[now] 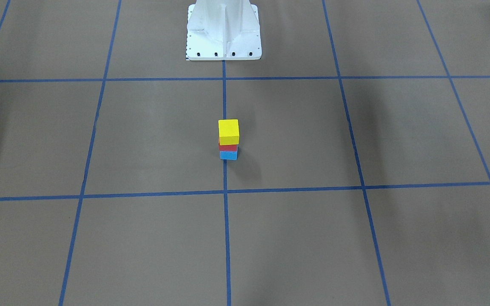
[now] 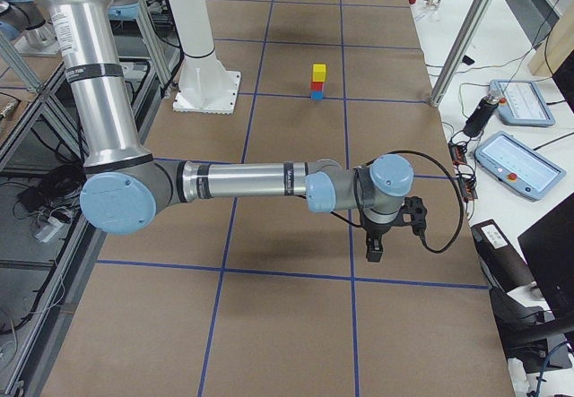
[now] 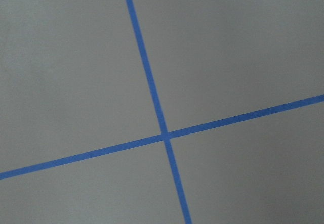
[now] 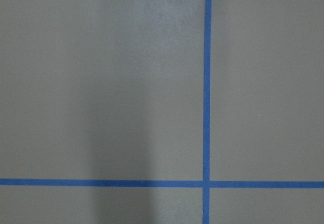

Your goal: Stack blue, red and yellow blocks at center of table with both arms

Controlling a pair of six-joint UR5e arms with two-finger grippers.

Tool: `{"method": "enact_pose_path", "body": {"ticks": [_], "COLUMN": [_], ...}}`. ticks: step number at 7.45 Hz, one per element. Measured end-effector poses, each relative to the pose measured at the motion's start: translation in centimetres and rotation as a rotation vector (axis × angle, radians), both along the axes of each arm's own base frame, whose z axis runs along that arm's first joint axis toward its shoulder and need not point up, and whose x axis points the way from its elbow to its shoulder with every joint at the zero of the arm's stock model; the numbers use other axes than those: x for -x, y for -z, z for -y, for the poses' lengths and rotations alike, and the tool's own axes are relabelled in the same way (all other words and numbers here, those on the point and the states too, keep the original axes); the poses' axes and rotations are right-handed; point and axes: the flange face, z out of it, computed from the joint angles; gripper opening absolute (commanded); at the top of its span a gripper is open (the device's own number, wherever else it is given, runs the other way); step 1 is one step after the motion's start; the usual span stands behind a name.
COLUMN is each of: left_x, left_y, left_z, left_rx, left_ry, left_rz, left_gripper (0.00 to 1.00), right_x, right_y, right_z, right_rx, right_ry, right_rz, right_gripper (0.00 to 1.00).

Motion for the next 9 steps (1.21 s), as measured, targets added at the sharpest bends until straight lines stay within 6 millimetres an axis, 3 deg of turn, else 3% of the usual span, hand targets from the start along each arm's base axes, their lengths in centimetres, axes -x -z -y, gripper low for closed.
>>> {"method": "enact_pose_path", "body": {"ticks": [3, 5, 7, 9], "left_x": [0.8, 1.3, 1.4, 1.3], "left_y": [-2.7, -0.9, 0.9, 1.1], "left_z": [-1.3, -1.3, -2.7, -3.8], "left_rx": [0.038, 0.065, 0.080, 0.103], "left_ry": [0.021, 0.090, 0.120, 0.136], "left_rz": [0.014, 0.009, 0.003, -0.001], "left_gripper": [1.00, 1.00, 1.00, 1.00], "right_x": [-0.3, -0.4, -0.5, -0.5], "right_y": [-2.1, -2.6, -1.5, -1.0], "right_z": [-3.6, -3.9, -3.5, -3.8], "right_rx": [0.002, 0.017, 0.075, 0.098], "right_ry": [-0.003, -0.007, -0.008, -0.009], "right_rz": [0.003, -0.015, -0.020, -0.022], "right_gripper": [0.99, 0.99, 0.99, 0.99]}}
